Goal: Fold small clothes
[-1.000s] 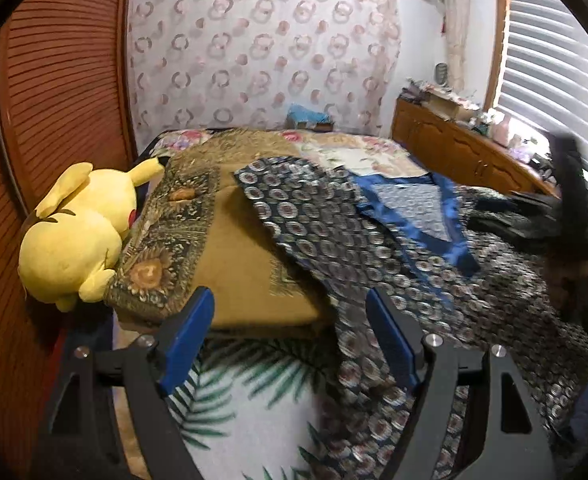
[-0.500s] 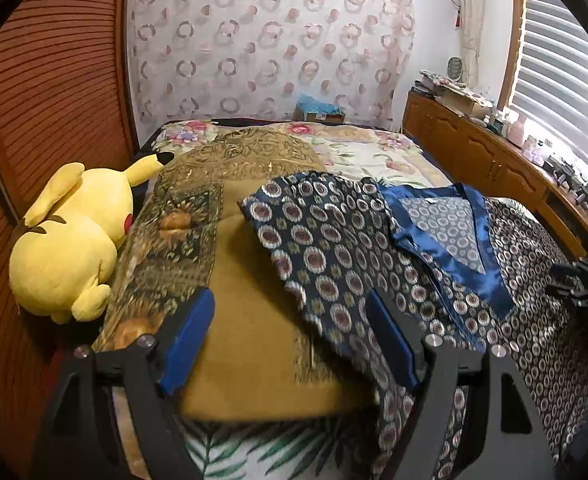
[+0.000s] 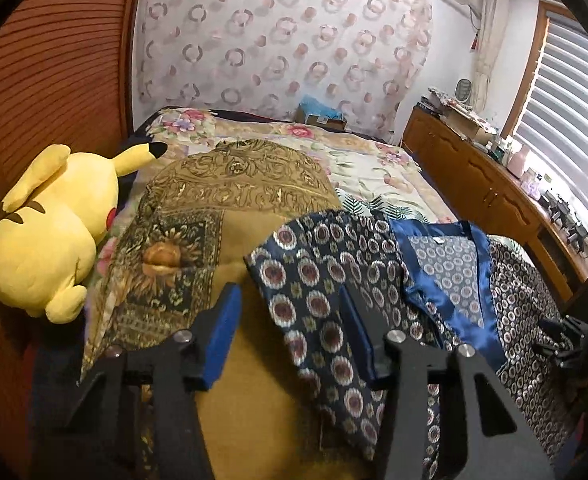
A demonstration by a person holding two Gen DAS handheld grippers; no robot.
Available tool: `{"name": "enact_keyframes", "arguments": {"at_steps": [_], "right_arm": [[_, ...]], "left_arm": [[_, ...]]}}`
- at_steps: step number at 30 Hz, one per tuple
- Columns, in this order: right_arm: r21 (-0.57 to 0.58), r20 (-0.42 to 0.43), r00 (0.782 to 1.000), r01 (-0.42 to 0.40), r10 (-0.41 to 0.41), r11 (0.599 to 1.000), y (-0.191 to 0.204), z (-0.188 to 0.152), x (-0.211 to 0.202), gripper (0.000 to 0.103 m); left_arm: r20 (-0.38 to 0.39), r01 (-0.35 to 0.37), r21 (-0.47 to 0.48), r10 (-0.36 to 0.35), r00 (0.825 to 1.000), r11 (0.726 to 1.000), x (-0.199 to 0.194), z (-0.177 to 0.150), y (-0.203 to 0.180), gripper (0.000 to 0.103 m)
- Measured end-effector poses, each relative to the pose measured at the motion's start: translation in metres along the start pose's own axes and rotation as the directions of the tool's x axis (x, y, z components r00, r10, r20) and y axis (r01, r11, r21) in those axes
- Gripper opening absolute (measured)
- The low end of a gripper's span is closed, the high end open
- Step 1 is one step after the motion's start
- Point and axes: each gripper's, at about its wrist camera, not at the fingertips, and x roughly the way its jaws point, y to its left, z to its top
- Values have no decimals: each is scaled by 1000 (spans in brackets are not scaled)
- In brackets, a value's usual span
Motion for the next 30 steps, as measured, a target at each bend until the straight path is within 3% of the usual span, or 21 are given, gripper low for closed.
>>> {"name": "enact_keyframes", "arguments": {"at_steps": [5,7,9,12,18,22,30], "right_arm": [[-4,-1,1000,-6,6,1000,2,1,1,75],[-6,0,1000,-4,4,1000,2,1,1,75],[-6,0,1000,-4,4,1000,1,1,1,75],[-6,0,1000,-5,5,1000,1,1,1,75],[-8,0,1000,-4,4,1000,2,2,1,75],[-8,-1,1000,-4,4,1000,2,1,1,75],[-8,2,1000,-3,3,1000,1,1,1,75]], "left_arm": [[-12,21,7,-20,1000,1000,6,6,1,43],[-18,30,25,-30,999,999,7,7,-1,31],[-23,31,39,-30,999,999,8,8,-2,11],[-21,23,84,-21,1000,996,5,13,-8,1],[60,-75,125,68,996,989,-16,37,-5,0],[55,-122,129,116,992,984,-10,47,6,0],[60,-136,148,128,990,980,-15,36,0,4]]}}
